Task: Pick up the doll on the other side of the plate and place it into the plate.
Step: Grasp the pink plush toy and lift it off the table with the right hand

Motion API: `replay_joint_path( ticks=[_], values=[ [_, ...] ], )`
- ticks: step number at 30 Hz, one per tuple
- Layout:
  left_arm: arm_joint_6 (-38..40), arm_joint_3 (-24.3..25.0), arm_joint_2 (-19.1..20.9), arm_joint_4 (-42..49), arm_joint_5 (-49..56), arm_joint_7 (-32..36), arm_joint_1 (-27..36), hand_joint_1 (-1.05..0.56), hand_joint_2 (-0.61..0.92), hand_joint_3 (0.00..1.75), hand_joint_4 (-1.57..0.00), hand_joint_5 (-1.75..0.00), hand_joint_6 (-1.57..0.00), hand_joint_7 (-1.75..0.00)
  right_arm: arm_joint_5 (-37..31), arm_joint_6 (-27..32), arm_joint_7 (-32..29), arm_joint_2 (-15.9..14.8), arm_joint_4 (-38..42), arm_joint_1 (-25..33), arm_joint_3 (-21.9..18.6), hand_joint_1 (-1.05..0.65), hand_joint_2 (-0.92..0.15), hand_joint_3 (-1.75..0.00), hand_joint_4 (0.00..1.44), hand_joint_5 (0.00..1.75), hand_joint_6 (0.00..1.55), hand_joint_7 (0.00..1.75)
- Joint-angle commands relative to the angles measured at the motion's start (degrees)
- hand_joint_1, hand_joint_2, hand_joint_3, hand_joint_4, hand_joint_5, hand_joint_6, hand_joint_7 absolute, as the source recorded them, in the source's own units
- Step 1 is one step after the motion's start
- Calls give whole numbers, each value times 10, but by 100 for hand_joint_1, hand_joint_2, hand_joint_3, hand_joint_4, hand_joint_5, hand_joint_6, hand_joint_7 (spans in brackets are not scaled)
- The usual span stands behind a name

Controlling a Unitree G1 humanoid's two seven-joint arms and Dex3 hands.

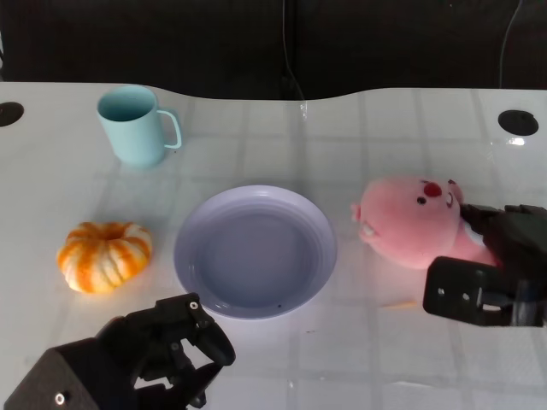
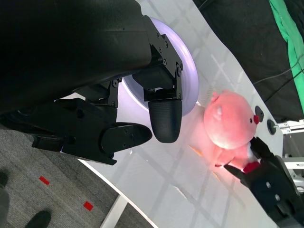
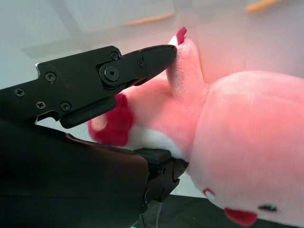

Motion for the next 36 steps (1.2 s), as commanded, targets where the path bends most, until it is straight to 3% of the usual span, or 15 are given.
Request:
replay_joint_path(
  ticks=[1,4,8,10,11,12,15,19,20,23,25,27,28,32,36],
  values=[
    [-1,1,6,-8,7,3,3,-13,89,56,-60,-159,-56,-142,12,-12,-21,17,85,-2,23,-58,-92,0,47,10,55,4],
    [1,0,5,-7,6,2,2,-13,89,56,-59,-159,-56,-142,25,-51,-84,20,126,-14,21,-43,-92,-2,63,9,76,6],
    [5,-2,4,-9,11,4,0,-14,89,56,-59,-158,-56,-142,42,-118,-172,16,168,-24,18,-18,-92,-8,110,22,114,9],
    [-1,-1,3,-5,9,3,-2,-13,89,57,-60,-159,-56,-143,33,-127,-205,14,181,-30,29,-20,-92,-10,97,102,128,7],
    [-3,0,3,-3,9,3,-2,-13,88,57,-60,-159,-56,-143,30,-129,-216,13,187,-33,33,-21,-92,-8,89,131,132,10],
    [-5,0,3,-1,9,3,-3,-13,88,57,-61,-159,-56,-143,31,-123,-218,15,191,-36,34,-21,-92,-8,87,142,133,11],
    [3,2,3,-2,6,2,-4,-13,87,58,-61,-160,-56,-143,40,-99,-221,24,198,-41,33,-23,-92,-13,80,142,130,14],
    [-4,3,4,5,3,-1,-5,-13,87,57,-60,-159,-56,-143,69,-83,-231,32,179,-34,14,-23,-92,-14,81,138,117,36],
    [-6,3,5,7,4,-2,-5,-14,87,57,-60,-159,-56,-142,75,-82,-235,33,170,-31,8,-24,-92,-18,80,143,109,55],
    [-5,4,7,9,5,-2,-6,-14,88,56,-60,-157,-56,-141,84,-79,-247,30,141,-24,1,-24,-86,-36,80,142,96,85],
    [-11,4,7,13,5,-4,-7,-14,88,55,-60,-157,-56,-141,97,-90,-264,29,119,-19,-11,-22,-69,-65,83,140,93,100],
    [-11,5,8,16,4,-4,-9,-14,89,54,-60,-157,-56,-142,110,-101,-273,28,100,-17,-24,-19,-51,-97,83,167,80,149],
    [-11,6,8,16,4,-4,-9,-14,89,54,-60,-157,-56,-142,116,-102,-271,27,91,-18,-29,-19,-48,-104,84,171,76,162],
    [-12,6,8,23,1,-6,-13,-14,90,53,-59,-157,-55,-142,140,-118,-259,22,49,-22,-47,-21,-36,-135,93,174,79,174],
    [-14,5,8,31,2,-6,-17,-14,91,51,-59,-156,-55,-142,144,-111,-240,20,10,-27,-54,-22,-33,-140,93,175,80,175]
  ],
)
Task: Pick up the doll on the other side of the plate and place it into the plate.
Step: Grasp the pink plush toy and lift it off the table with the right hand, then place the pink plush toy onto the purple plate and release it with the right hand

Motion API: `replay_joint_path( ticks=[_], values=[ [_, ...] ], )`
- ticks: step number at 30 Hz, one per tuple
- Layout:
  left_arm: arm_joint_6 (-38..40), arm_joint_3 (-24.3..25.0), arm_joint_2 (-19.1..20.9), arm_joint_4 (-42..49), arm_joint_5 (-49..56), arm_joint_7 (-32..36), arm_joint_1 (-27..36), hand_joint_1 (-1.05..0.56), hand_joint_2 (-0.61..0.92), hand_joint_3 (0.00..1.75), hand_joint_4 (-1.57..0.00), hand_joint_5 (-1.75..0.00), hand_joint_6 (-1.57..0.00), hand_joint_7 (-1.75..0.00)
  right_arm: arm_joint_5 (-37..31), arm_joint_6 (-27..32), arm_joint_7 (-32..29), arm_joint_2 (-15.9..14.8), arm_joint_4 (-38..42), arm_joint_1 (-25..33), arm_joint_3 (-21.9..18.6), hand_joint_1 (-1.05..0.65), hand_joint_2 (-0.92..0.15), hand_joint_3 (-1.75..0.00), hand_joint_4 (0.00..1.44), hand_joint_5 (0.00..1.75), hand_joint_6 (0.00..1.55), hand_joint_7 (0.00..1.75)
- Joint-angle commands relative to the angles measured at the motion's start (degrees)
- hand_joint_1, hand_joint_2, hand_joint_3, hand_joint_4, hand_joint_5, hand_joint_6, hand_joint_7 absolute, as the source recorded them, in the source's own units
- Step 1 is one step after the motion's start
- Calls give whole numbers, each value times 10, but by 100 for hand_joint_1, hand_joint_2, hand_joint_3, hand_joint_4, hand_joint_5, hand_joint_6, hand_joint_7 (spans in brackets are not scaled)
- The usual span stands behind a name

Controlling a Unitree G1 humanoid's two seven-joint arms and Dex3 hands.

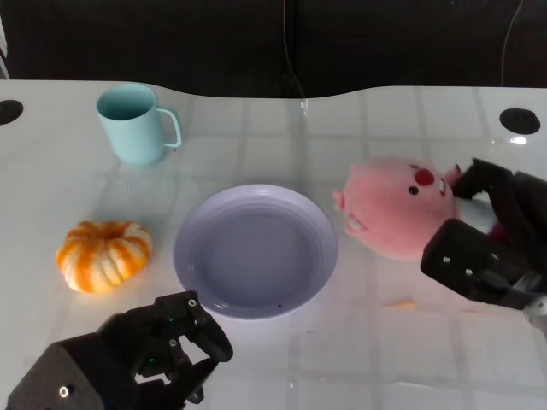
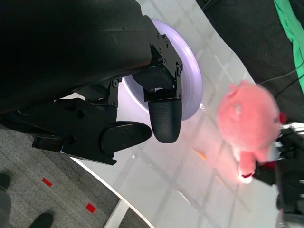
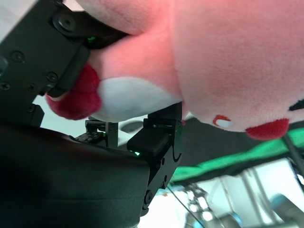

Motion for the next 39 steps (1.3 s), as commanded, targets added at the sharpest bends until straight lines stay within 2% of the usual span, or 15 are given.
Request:
replay_joint_path(
  ticks=[1,8,14,25,39],
  values=[
    [-6,4,7,8,-2,-5,-2,-14,91,50,-59,-156,-55,-142,11,3,16,-9,-34,-11,-17,-20,-30,-142,93,175,81,175],
    [-5,-1,7,9,4,-3,-4,-14,92,48,-58,-157,-54,-142,11,42,67,-6,-102,-16,-29,-19,-29,-144,94,175,82,175],
    [-4,-8,6,11,10,0,-6,-17,92,46,-58,-156,-54,-141,9,10,80,2,-114,-23,-19,-17,-28,-142,95,175,81,175],
    [-9,-26,1,14,36,7,-8,-15,92,46,-58,-155,-54,-139,-5,13,113,56,-122,-53,14,-17,-30,-133,95,175,79,174],
    [12,-30,-10,11,44,6,-11,-13,92,46,-55,-151,-57,-134,-31,-25,100,130,-50,-105,77,-19,-37,-124,94,175,77,173]
  ],
)
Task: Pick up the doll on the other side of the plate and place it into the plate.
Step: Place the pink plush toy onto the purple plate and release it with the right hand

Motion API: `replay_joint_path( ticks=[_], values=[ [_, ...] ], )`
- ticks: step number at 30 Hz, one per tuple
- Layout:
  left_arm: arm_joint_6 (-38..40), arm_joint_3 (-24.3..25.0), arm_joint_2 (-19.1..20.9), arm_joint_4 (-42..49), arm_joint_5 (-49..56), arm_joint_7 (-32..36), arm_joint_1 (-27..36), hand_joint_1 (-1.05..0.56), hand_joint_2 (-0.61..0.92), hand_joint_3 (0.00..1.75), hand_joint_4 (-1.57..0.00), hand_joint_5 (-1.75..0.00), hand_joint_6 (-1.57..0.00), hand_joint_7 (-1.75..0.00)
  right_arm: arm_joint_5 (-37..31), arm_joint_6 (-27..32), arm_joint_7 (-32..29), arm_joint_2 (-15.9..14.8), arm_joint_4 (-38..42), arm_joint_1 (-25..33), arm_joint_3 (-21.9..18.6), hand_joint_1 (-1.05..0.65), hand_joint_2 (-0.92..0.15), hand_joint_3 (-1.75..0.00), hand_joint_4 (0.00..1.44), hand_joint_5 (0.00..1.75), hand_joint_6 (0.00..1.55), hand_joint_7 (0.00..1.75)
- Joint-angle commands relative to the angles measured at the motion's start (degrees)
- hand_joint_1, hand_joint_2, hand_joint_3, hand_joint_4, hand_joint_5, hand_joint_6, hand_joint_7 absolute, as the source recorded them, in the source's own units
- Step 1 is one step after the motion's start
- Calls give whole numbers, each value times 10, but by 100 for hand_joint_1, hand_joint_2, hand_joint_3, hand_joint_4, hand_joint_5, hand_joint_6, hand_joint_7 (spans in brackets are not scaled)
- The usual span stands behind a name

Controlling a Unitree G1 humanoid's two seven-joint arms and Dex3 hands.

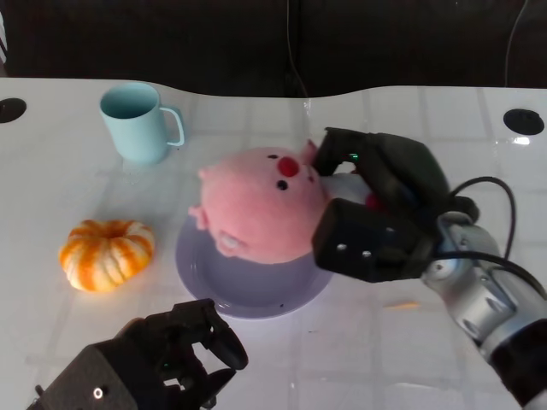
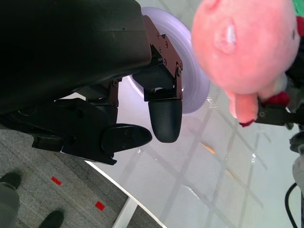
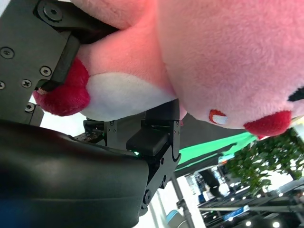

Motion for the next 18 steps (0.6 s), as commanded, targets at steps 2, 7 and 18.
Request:
replay_joint_path(
  ticks=[2,7,18],
  values=[
    [-1,2,4,2,4,5,-1,-13,92,46,-56,-151,-56,-134,-9,-19,-10,17,29,-37,17,-20,-40,-119,94,175,76,174],
    [-6,0,6,3,10,6,-1,-13,92,46,-56,-152,-57,-132,-7,-29,-17,38,55,-46,28,-19,-45,-116,97,175,78,175],
    [0,0,3,0,11,5,-1,-13,92,46,-57,-153,-57,-132,0,-5,31,53,42,-40,40,-22,-62,-65,78,121,82,67]
  ],
)
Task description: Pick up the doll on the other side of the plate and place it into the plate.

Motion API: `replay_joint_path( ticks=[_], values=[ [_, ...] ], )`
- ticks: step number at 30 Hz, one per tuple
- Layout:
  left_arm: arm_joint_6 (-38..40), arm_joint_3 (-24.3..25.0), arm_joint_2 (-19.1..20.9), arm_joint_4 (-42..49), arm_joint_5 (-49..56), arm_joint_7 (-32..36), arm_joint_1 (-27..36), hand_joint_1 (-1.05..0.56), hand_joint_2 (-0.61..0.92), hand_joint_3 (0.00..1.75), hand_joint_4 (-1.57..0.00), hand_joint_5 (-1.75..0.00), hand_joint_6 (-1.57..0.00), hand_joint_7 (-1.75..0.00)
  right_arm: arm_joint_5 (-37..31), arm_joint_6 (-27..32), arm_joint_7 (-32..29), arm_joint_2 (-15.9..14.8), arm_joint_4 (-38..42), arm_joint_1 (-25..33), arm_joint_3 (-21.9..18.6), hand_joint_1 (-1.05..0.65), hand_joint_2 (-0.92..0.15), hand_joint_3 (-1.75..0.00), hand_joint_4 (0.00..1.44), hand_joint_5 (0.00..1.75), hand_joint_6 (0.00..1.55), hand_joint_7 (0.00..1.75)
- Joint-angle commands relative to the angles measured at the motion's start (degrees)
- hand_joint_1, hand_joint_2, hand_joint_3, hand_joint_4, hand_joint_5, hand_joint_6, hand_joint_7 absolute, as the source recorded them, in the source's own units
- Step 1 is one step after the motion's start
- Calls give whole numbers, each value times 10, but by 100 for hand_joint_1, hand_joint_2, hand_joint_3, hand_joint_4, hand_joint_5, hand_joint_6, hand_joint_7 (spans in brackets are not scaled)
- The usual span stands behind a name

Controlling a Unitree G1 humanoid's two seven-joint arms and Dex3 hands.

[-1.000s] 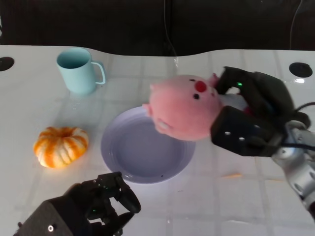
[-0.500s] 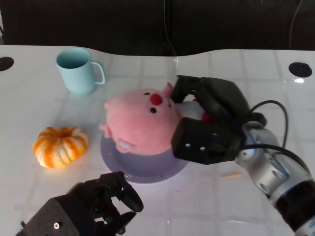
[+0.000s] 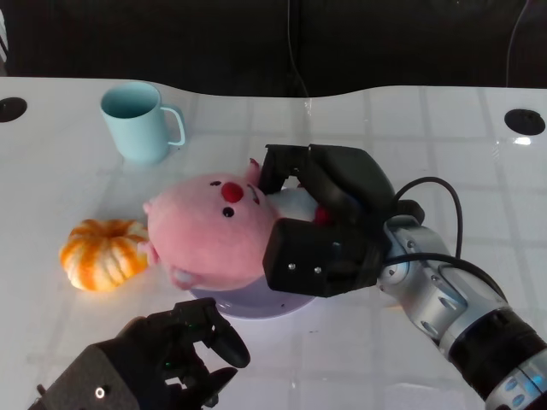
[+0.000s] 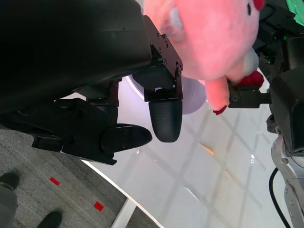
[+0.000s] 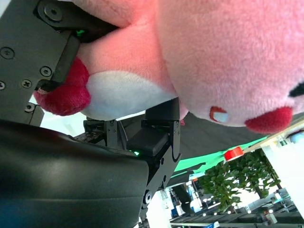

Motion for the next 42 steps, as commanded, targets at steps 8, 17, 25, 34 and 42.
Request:
replay_joint_path(
  ticks=[8,17,25,34,42],
  values=[
    [-22,5,5,12,0,3,3,-12,92,47,-57,-153,-59,-134,-12,41,120,-38,-82,12,22,-61,-92,-18,26,13,32,0],
    [-21,6,6,13,3,3,2,-13,92,46,-58,-152,-58,-133,-22,61,189,-73,-147,26,32,-73,-92,-21,10,6,20,0],
    [-23,4,9,10,6,2,2,-14,92,45,-59,-154,-58,-132,-17,44,207,-115,-225,64,16,-73,-92,-21,14,9,23,1],
    [-7,2,7,2,6,3,-1,-13,92,46,-56,-153,-58,-132,21,-11,199,-168,-352,152,-36,-64,-92,-20,38,26,38,8],
    [-6,4,11,2,4,1,-2,-15,92,45,-58,-154,-57,-131,48,-103,120,-176,-392,240,-92,-45,-92,-20,64,82,73,16]
  ],
)
